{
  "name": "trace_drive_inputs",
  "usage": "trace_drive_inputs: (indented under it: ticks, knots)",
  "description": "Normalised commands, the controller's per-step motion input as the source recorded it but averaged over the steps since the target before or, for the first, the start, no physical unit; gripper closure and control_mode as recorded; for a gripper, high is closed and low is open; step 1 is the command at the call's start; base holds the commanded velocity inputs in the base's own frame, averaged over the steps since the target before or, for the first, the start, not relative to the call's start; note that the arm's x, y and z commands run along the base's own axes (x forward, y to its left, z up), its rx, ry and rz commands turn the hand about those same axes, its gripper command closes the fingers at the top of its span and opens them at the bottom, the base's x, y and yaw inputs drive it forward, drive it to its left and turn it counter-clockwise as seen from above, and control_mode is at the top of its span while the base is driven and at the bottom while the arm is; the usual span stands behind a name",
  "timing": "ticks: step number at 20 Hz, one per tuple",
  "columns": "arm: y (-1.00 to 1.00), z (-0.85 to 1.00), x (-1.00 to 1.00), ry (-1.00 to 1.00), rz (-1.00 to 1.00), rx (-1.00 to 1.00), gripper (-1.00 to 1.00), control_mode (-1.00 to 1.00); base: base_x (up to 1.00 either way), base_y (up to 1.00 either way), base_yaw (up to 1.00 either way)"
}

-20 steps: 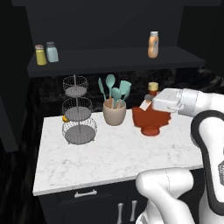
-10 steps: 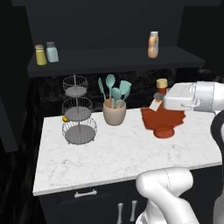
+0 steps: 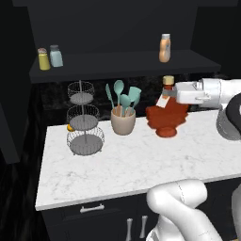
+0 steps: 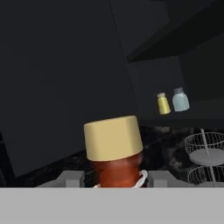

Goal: Put the shaker and condiment bottle from the counter next to their counterparts in the cabinet.

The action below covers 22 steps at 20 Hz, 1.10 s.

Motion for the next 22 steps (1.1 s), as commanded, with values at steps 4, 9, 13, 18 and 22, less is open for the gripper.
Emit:
trace_drive_inputs:
  ticks: [4,9,13,18,22]
  knots:
    - [0.07,-0.03,0.67,-0.17,-0.14,-0.05,1.00,-1.00,0.00,0.00,0.00]
    - [0.00,0.20,-0.19,-0.44,0.00,-0.17,1.00,-1.00,0.00,0.00,0.00]
    - [0.06,0.66,0.04,-0.02,0.09,-0.02,1.00,-1.00,0.00,0.00,0.00]
    - [0.00,0.84,0.14,0.02,0.02,-0.02,1.00,-1.00,0.00,0.00,0.00]
    - [0.00,0.88,0.00,-0.04,-0.04,-0.15,1.00,-1.00,0.00,0.00,0.00]
